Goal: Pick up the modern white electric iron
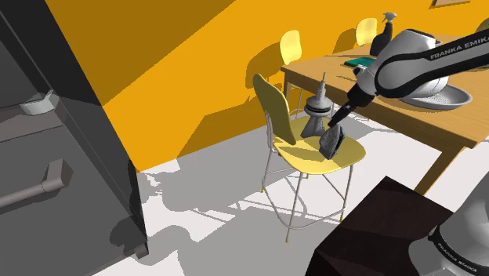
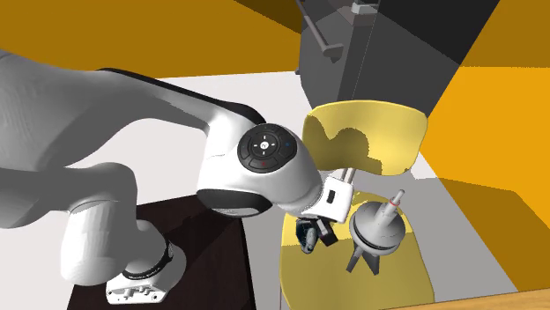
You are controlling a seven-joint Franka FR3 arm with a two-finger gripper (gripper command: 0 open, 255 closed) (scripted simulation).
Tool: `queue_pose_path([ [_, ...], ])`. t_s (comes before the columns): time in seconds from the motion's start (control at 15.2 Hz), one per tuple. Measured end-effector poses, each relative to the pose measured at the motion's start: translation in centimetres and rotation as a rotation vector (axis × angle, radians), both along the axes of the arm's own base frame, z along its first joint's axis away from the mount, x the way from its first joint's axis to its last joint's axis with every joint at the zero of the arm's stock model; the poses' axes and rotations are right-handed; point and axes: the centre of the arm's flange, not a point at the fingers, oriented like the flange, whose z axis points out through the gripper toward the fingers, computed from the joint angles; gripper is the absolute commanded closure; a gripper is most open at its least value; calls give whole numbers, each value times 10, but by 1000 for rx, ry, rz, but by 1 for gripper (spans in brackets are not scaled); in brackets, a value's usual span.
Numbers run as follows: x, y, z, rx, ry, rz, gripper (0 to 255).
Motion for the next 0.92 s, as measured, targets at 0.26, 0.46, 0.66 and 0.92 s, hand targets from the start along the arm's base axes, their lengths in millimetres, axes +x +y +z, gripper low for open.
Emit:
queue_pose_path([
  [0.26, 0, -1, -12, 0, -1, 0, 255],
  [0.46, 0, -2, -13, -1, -2, 0, 255],
  [0.66, 0, -2, -12, -1, -3, 0, 255],
  [0.92, 0, -1, -10, -1, -2, 0, 255],
])
